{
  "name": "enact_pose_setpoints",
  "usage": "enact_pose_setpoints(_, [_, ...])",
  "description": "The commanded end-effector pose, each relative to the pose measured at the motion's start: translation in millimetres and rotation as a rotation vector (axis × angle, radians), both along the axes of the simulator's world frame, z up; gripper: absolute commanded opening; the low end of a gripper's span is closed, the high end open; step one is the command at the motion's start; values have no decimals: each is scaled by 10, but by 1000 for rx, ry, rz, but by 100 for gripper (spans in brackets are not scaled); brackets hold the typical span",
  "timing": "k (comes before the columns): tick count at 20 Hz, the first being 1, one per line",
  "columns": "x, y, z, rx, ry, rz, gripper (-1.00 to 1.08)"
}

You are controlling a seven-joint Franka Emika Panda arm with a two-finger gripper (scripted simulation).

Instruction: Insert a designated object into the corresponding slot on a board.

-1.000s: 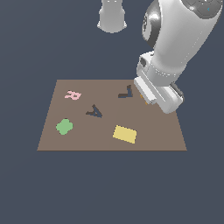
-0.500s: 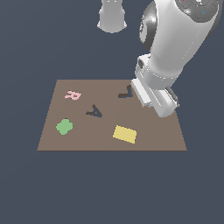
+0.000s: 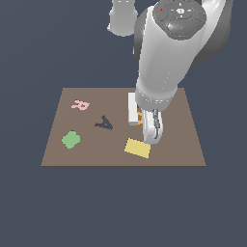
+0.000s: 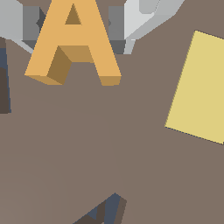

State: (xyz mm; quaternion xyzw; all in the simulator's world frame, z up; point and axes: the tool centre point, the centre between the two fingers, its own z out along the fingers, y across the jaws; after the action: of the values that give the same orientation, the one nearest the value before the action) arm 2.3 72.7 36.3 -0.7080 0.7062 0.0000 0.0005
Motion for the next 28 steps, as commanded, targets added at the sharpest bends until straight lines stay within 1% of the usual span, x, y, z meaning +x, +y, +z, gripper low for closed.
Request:
enact_pose_setpoints(1, [92, -248, 10, 0, 0, -112, -100])
enact_pose_setpoints(7, [178, -811, 27, 0, -1, -356, -100])
enact_pose_setpoints(13, [147, -1191, 37, 0, 0, -519, -100])
enact_pose_setpoints(18, [113, -1331, 39, 0, 0, -580, -100])
enact_pose_setpoints(27, [103, -1339, -61, 0, 0, -585, -100])
enact_pose_setpoints(28, [103, -1339, -61, 0, 0, -585, 100])
